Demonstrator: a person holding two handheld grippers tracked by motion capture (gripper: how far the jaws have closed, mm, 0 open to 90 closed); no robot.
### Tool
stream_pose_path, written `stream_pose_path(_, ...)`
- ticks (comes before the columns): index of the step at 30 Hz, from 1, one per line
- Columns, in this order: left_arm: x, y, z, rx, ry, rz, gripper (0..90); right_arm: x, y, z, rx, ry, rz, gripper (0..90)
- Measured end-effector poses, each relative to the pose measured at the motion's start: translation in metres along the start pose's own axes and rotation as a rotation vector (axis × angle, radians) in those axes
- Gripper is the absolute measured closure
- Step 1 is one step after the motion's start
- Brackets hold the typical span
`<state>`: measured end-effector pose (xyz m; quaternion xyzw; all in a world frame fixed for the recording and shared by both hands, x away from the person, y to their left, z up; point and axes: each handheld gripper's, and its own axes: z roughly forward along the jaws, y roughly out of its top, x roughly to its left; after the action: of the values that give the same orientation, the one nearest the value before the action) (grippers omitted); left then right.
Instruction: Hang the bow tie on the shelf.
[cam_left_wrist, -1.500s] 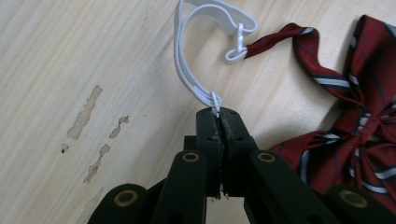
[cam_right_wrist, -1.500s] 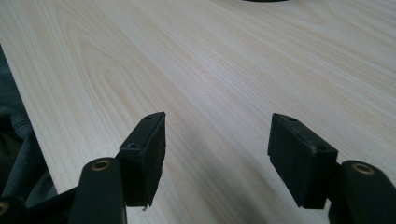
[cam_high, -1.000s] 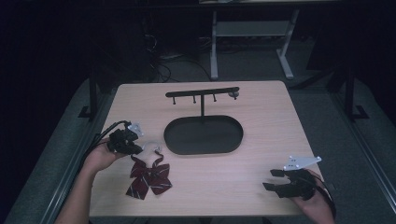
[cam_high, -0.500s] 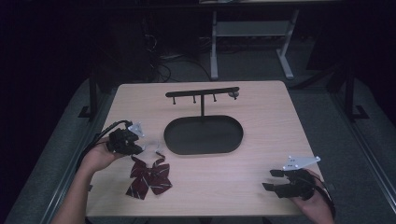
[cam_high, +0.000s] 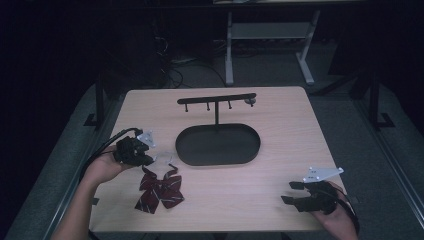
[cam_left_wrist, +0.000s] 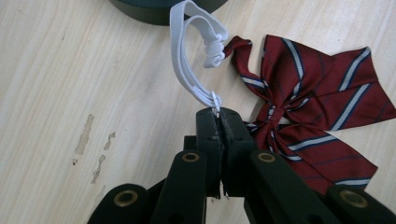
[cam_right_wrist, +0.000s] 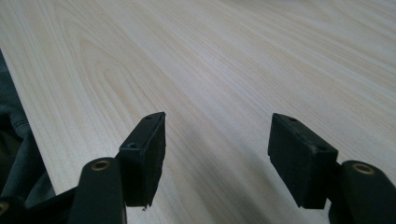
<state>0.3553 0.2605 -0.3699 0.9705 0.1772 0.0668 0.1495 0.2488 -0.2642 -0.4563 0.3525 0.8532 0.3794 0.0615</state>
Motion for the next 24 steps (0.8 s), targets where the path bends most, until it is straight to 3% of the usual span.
stream_pose_path(24, -0.019, 0.019, -0.032, -0.003, 0.021, 0.105, 87.9, 0.000, 0.000, -0.001, -0.002, -0.001, -0.004, 36.3)
